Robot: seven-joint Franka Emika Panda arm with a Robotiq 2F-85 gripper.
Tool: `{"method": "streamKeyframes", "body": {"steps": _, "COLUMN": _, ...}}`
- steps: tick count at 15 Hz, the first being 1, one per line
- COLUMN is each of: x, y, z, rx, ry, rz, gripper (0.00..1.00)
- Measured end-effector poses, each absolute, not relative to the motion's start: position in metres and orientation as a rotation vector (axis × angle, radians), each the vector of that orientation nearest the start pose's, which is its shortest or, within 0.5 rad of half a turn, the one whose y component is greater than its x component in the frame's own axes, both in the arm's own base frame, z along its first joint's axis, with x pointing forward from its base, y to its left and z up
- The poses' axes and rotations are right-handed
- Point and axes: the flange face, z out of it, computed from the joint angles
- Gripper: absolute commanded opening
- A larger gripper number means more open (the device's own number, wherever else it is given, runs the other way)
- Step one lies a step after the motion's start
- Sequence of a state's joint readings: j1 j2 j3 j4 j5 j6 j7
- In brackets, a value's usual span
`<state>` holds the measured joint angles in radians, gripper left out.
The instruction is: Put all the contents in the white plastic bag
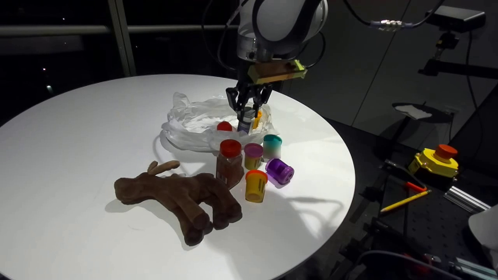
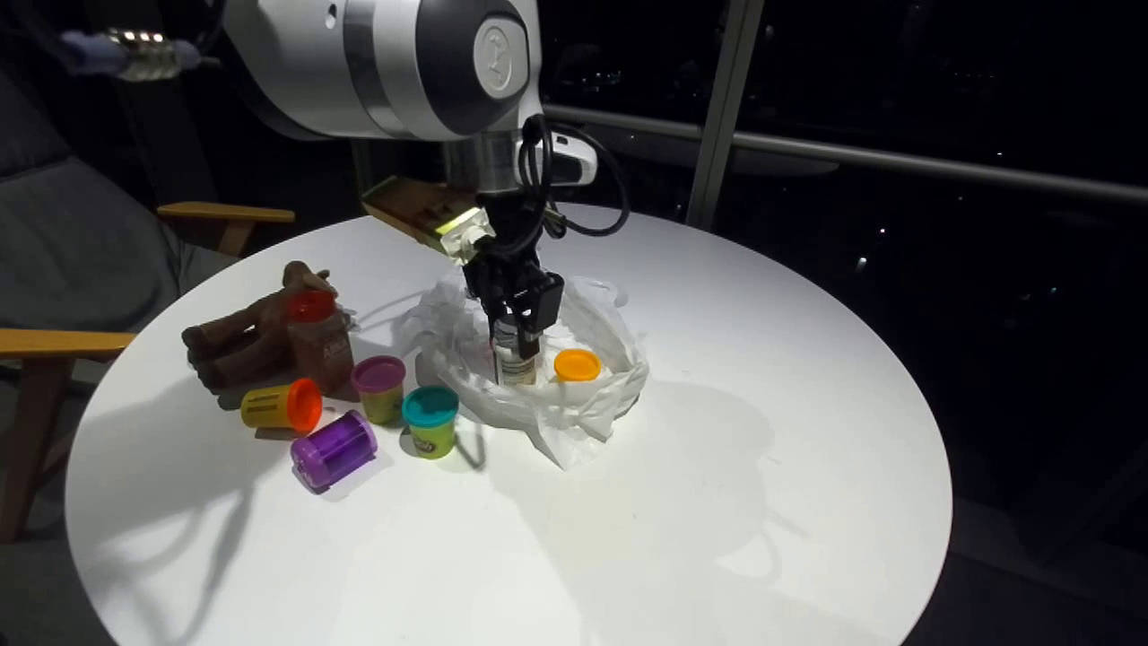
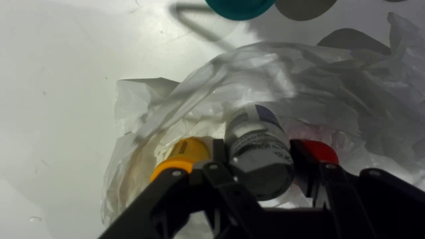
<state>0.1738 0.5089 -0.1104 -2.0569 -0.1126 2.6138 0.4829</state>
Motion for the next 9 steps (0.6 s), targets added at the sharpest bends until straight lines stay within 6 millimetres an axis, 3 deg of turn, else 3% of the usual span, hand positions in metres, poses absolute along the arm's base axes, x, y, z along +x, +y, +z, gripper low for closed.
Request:
{"method": "streamKeyframes", "body": {"steps": 1, "x": 0.595, "y": 0.042, "z": 0.185, "rx": -3.204, "ry": 0.493, "rz": -0.115, "gripper": 0.71}}
{"method": "streamKeyframes", "body": {"steps": 2, "x": 0.595, "y": 0.043, "z": 0.182, "rx": -3.212, "ry": 0.485, "rz": -0.109, "gripper": 0.73}}
{"method": "streamKeyframes", "body": {"steps": 5, "x": 0.597, "y": 0.048, "z": 0.185, "rx": -3.231, "ry": 0.466, "rz": -0.085, "gripper": 0.96}}
{"method": "streamKeyframes", "body": {"steps": 6, "x": 0.6, "y": 0.051, "z": 0.19, "rx": -3.234, "ry": 0.458, "rz": -0.088, "gripper": 1.0}}
{"method": "streamKeyframes", "body": {"steps": 9, "x": 0.608, "y": 0.063, "z": 0.232, "rx": -3.235, "ry": 0.447, "rz": -0.097, "gripper": 1.0}}
